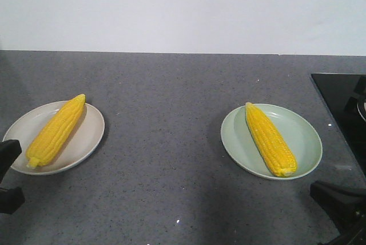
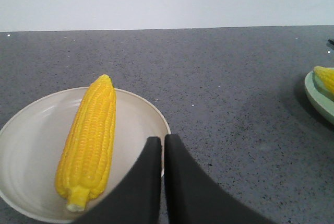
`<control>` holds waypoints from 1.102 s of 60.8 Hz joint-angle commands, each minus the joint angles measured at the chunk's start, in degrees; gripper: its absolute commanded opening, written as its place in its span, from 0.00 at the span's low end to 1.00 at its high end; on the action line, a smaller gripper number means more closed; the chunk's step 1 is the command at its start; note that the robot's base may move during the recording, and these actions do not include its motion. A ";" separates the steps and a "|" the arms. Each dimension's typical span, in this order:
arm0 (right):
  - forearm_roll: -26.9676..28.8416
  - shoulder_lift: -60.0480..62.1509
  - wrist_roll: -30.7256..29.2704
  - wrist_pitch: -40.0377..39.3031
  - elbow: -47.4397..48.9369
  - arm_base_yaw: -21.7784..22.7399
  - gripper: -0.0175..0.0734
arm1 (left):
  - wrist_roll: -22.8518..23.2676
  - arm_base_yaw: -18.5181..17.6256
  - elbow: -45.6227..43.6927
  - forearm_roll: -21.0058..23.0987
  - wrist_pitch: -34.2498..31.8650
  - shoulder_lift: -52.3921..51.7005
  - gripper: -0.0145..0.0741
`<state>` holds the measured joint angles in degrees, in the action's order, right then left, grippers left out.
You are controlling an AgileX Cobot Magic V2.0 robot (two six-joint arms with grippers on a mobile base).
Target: Distribute corn equally
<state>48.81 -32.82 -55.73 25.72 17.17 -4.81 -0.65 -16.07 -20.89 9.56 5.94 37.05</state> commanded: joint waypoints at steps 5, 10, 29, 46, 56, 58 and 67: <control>1.51 0.01 -0.26 -1.80 1.40 0.15 0.19 | 0.20 -0.08 -1.38 0.59 -4.41 -0.19 0.16; 1.51 0.01 -0.26 -1.80 1.40 0.15 0.19 | 0.20 -0.08 -1.38 0.59 -4.41 -0.19 0.16; 1.51 0.01 -0.26 -1.80 1.40 0.15 0.19 | -0.83 2.44 3.07 -2.46 -7.28 -6.69 0.16; 1.51 0.01 -0.26 -1.80 1.40 0.15 0.19 | 0.65 11.28 20.09 0.45 -18.01 -22.95 0.16; 1.51 0.01 -0.26 -1.80 1.40 0.15 0.19 | -2.30 16.58 20.74 0.91 -9.40 -32.18 0.16; 1.51 0.01 -0.26 -1.80 1.40 0.15 0.19 | -2.99 17.23 20.77 0.91 -8.40 -33.56 0.16; 1.51 0.01 -0.26 -1.75 1.40 0.15 0.19 | -3.63 20.85 20.84 0.86 -2.92 -38.96 0.16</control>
<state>48.84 -32.82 -55.73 25.83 17.17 -4.81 -3.86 3.34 1.38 9.97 3.38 0.32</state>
